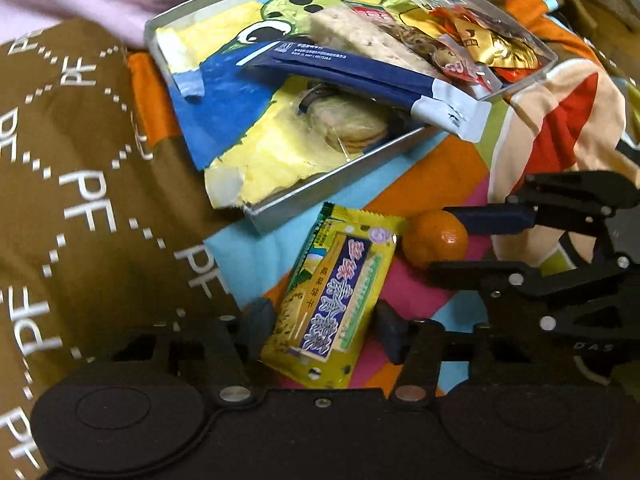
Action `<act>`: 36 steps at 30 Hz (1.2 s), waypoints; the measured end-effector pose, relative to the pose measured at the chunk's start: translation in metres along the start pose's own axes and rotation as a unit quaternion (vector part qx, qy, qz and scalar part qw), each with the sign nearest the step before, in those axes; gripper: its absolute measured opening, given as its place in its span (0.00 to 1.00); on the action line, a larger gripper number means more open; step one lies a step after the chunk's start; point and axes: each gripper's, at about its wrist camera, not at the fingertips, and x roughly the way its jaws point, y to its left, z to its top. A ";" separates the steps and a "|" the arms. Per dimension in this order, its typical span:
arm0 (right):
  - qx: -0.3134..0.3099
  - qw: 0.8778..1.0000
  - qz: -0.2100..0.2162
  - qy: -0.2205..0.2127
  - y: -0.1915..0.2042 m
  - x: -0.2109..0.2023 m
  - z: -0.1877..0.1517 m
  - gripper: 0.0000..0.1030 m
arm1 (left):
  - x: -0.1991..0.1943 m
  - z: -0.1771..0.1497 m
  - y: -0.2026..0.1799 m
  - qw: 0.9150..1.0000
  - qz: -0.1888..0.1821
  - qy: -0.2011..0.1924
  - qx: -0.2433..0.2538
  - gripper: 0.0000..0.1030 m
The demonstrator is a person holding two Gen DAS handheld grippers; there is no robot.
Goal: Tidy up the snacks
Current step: 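Close the left tool on the yellow wafer bar while the right grasps the orange, then carry the yellow bar and orange over the grey tray with both tools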
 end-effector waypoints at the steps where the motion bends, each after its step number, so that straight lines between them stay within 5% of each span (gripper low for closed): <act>1: 0.004 1.000 0.001 0.002 -0.001 0.000 0.000 0.36 | -0.001 -0.001 -0.002 1.000 0.002 0.001 -0.004 0.53; 14: -0.003 1.000 -0.020 0.012 0.002 -0.007 0.001 0.33 | -0.002 -0.002 -0.012 0.999 0.024 0.001 -0.024 0.51; 25: -0.015 0.999 -0.048 0.019 -0.002 -0.019 0.001 0.33 | 0.008 0.002 0.007 0.998 0.002 0.006 -0.056 0.73; 30: -0.012 0.999 -0.047 0.019 -0.004 -0.017 0.000 0.33 | 0.008 -0.001 0.011 0.997 -0.025 0.002 -0.067 0.55; 36: -0.015 0.999 -0.049 0.020 -0.003 -0.017 0.001 0.33 | 0.007 -0.001 0.000 0.998 -0.011 0.002 -0.057 0.50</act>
